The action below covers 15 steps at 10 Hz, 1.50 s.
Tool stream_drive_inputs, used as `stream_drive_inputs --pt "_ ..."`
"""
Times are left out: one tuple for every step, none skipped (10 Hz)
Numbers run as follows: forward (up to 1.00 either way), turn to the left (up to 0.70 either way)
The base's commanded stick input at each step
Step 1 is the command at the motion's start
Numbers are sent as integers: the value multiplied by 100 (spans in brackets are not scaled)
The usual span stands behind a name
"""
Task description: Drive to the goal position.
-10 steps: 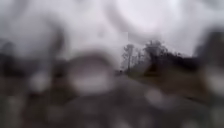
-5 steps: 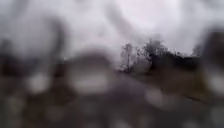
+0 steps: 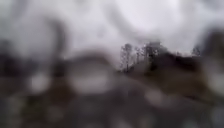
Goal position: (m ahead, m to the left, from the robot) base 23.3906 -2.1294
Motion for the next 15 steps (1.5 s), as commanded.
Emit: stream_drive_inputs --pt "85 0" --pt "85 0" --pt "85 0" --pt "85 0" --pt "85 0" --pt "85 0" --pt "85 0" --pt "85 0" --pt "85 0" --pt "85 0" --pt "85 0" --pt "85 0" --pt "85 0" --pt "85 0" --pt "85 0"
